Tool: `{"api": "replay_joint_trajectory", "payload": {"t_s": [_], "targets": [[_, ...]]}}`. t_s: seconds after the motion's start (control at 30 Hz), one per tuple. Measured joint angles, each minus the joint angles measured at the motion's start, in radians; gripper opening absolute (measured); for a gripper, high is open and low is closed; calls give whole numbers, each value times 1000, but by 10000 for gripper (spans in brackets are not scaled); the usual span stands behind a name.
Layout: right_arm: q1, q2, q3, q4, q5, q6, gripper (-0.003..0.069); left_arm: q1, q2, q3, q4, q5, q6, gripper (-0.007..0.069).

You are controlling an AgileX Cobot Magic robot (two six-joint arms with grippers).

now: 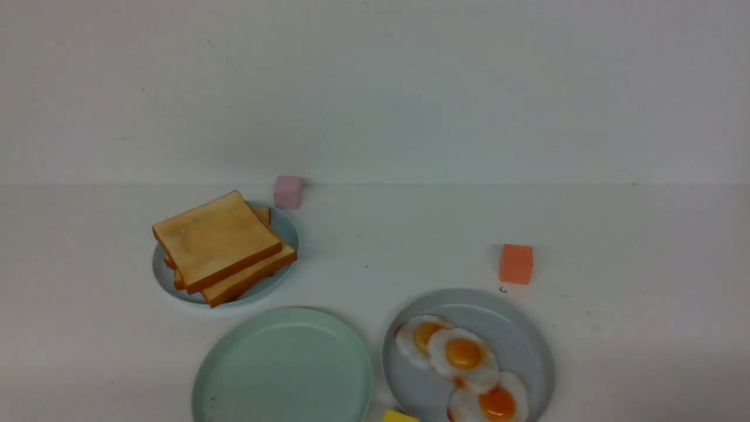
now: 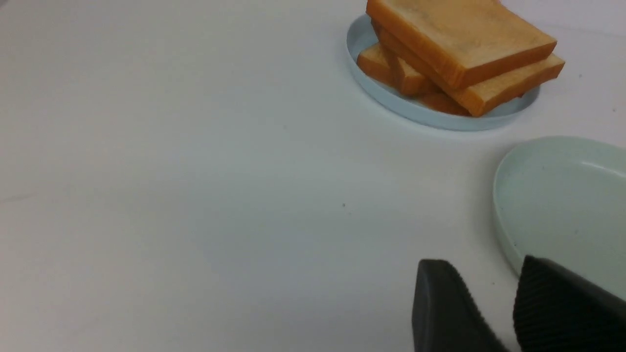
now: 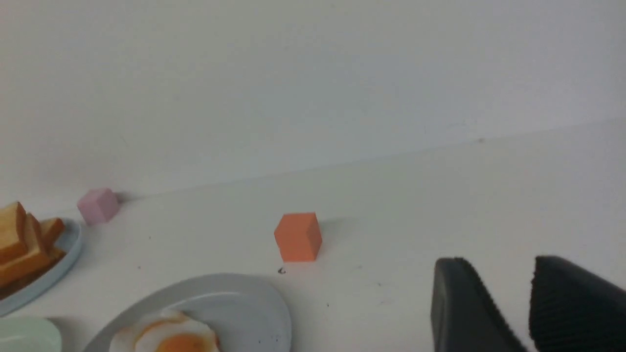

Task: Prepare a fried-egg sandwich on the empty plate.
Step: Use the left arm to grab a slice of bread

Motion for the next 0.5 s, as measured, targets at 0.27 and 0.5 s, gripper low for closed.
{"api": "replay_joint_trajectory", "payload": {"t_s": [0.27, 0.5], "targets": [[0, 0, 0, 168, -195, 45, 239, 0, 0, 1, 0, -214, 0, 238], [0, 0, -21, 185, -261, 80, 239, 0, 0, 2, -3, -273, -3, 238]]}}
